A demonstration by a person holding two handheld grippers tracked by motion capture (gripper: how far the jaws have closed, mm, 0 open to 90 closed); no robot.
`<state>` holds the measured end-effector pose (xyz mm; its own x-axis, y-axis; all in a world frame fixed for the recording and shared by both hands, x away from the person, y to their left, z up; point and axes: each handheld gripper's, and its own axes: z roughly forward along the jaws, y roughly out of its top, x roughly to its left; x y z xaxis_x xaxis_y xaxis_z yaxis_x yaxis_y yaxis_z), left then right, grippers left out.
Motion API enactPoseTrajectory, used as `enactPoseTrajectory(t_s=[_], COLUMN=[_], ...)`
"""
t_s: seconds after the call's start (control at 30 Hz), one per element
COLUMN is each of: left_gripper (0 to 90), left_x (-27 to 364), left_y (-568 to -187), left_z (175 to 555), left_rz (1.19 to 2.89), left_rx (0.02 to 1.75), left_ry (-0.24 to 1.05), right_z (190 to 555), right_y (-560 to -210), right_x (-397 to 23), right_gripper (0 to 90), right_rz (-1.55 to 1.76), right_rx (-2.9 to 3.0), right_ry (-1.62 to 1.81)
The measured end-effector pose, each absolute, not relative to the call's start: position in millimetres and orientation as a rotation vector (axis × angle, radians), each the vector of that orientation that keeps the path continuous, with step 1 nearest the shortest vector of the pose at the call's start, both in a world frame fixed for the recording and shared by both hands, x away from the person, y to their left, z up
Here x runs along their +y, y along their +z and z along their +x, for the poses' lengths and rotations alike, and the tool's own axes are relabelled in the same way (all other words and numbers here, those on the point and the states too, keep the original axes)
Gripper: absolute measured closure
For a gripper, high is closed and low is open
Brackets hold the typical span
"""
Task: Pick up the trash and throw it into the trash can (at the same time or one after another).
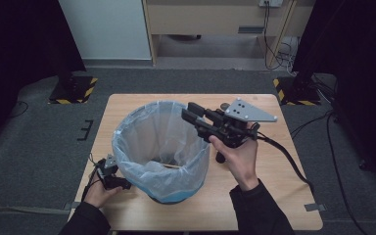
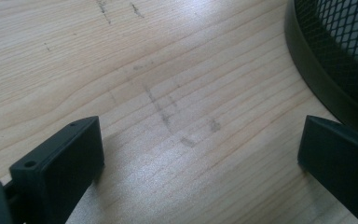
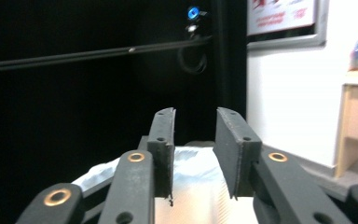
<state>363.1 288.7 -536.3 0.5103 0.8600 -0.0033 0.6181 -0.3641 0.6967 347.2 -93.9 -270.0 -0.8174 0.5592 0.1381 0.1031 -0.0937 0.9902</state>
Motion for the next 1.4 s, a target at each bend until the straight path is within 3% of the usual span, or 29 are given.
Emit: enactPoseTrajectory(t_s=[0.27,0.6,1.4], left_gripper=[0.0,0.0,0.0], left_x=[289,289,289], left_y=[-536,-536,-536], left_z=[363,363,363], left_rz=[2.108,2.108,2.108], left_rx=[1.202,1.201,1.201], left_ry=[0.484,0.483,0.483], right_z=[352,355,394], right_y=[-254,-260,-377], right_x=[-135,-172,-211], right_gripper=[57.5,47.1,40.6], right_rz=[0.803,0.894,1.247], right_rx=[1.726,1.648,1.746], right_ry=[1.963,1.86,1.503])
